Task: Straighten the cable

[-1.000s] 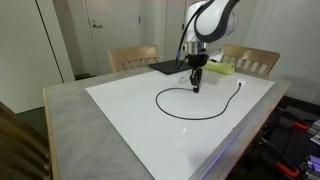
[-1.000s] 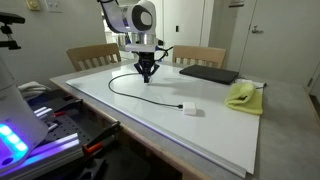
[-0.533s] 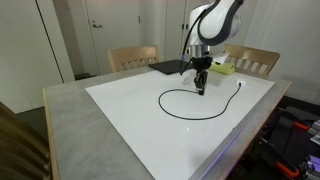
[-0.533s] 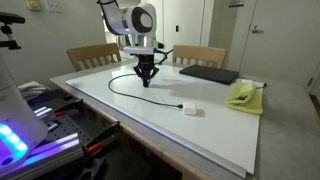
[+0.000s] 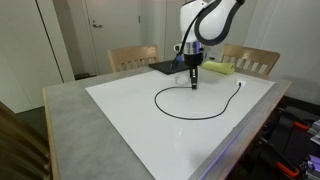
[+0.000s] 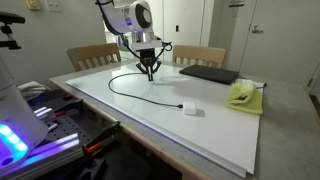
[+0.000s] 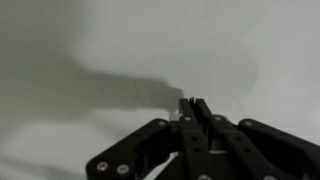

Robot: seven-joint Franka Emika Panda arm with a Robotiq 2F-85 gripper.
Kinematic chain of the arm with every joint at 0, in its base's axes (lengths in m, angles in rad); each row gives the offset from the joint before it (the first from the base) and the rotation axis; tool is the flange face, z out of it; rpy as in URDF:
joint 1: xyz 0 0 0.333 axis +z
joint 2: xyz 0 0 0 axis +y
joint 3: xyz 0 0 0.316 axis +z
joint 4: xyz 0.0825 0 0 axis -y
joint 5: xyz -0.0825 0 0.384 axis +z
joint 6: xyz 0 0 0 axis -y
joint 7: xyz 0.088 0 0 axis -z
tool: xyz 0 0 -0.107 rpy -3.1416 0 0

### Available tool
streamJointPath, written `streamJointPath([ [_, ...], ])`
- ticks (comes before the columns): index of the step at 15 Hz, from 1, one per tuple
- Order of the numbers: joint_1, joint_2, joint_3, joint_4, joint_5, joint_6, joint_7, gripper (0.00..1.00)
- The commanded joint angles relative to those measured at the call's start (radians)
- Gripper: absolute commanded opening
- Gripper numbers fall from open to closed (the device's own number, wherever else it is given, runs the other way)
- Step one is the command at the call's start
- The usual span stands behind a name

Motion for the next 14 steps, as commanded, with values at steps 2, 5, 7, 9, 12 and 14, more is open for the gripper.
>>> streamJointPath([
  [2,0.015,0.028,0.019,0.058,-0.015,-0.003,-0.063,0.10],
  [5,0.032,0.069,0.034,0.115,-0.019,-0.005,-0.092,0.10],
  [7,0.031,0.078,0.033,0.122,-0.020,-0.005,-0.097,0.10],
  [9,0.017,0.074,0.048,0.117,-0.008,0.005,-0.128,0.02],
  [12,0.028,0.077,0.071,0.130,-0.057,0.026,-0.239,0.02],
  [14,0.036,0.083,0.104,0.139,-0.058,0.019,-0.303,0.02],
])
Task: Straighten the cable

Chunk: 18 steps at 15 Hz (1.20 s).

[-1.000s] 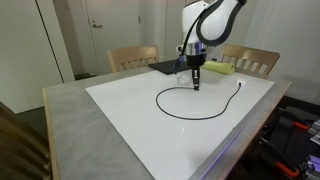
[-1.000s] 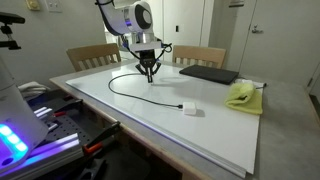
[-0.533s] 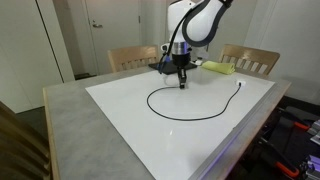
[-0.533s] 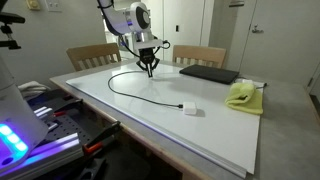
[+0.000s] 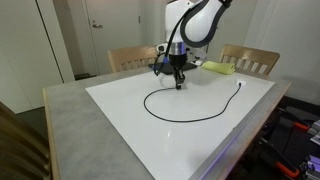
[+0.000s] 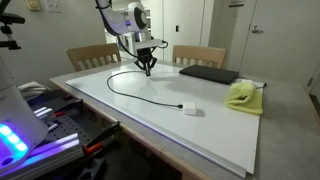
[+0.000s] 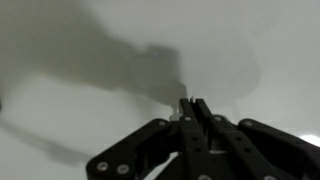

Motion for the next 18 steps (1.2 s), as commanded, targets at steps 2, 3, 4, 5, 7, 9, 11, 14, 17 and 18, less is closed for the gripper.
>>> streamJointPath([
  [2,0.015,0.020,0.077,0.036,-0.016,0.004,-0.157,0.02],
  [3,0.023,0.030,0.093,0.050,-0.014,0.006,-0.192,0.02],
  [4,0.028,0.034,0.111,0.060,-0.010,0.005,-0.230,0.02],
  [5,0.035,0.042,0.124,0.070,-0.010,0.009,-0.266,0.02],
  [7,0.050,0.011,0.110,0.041,0.008,0.002,-0.239,0.02],
  [9,0.062,0.013,0.115,0.046,0.012,0.001,-0.238,0.10],
  [11,0.061,0.013,0.109,0.045,0.011,0.001,-0.236,0.10],
  [14,0.060,0.013,0.105,0.045,0.010,0.001,-0.236,0.10],
  [17,0.045,0.017,0.122,0.038,-0.002,0.053,-0.294,0.02],
  [18,0.049,0.022,0.122,0.044,-0.028,0.084,-0.334,0.02],
])
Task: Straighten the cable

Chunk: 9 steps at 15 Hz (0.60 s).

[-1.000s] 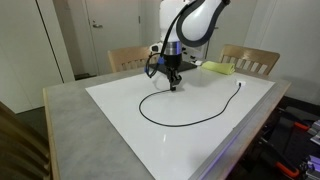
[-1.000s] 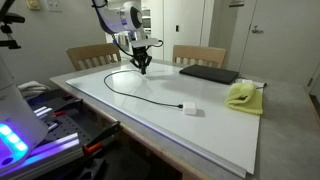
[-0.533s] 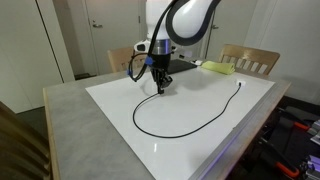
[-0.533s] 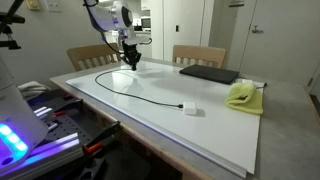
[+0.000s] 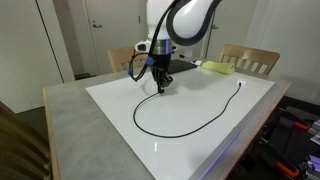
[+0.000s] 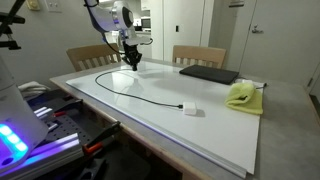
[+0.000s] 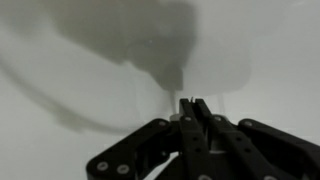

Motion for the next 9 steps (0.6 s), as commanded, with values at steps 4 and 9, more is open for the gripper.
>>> streamJointPath([
  [4,-0.013,0.056,0.057,0.064,-0.004,0.125,-0.283,0.02],
  [9,0.003,0.156,0.129,0.206,0.022,0.101,-0.537,0.02],
])
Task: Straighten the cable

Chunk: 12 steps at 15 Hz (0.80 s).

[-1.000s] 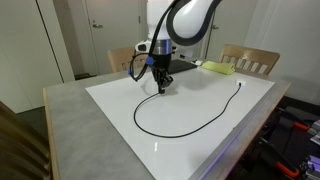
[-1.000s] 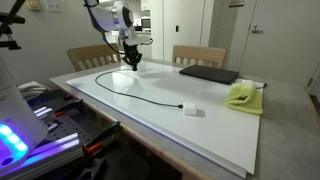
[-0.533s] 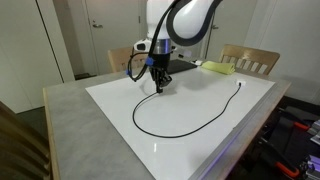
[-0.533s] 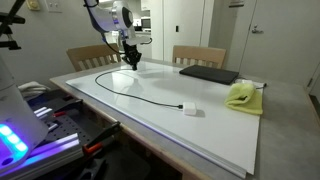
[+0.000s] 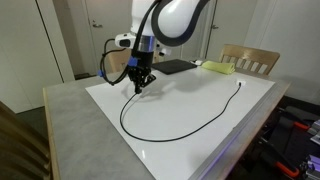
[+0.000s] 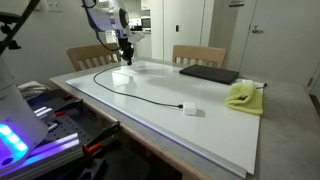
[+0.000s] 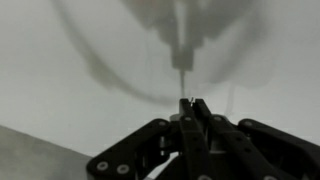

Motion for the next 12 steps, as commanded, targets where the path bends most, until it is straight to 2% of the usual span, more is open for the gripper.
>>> streamJointPath([
  [1,0.007,0.102,0.057,0.137,0.028,-0.025,-0.197,0.02],
  [2,0.009,0.132,0.075,0.175,0.037,-0.036,-0.254,0.02],
  [3,0.028,0.062,0.027,0.086,0.041,-0.002,-0.166,0.10],
  [5,0.036,0.101,0.044,0.135,0.051,-0.009,-0.220,0.10],
  [8,0.038,0.120,0.045,0.157,0.052,-0.012,-0.234,0.10],
  [9,0.037,0.119,0.045,0.157,0.052,-0.012,-0.235,0.02],
  [10,0.010,0.134,0.082,0.163,0.065,-0.006,-0.297,0.02],
  [12,-0.001,0.155,0.111,0.186,0.054,0.014,-0.425,0.02],
])
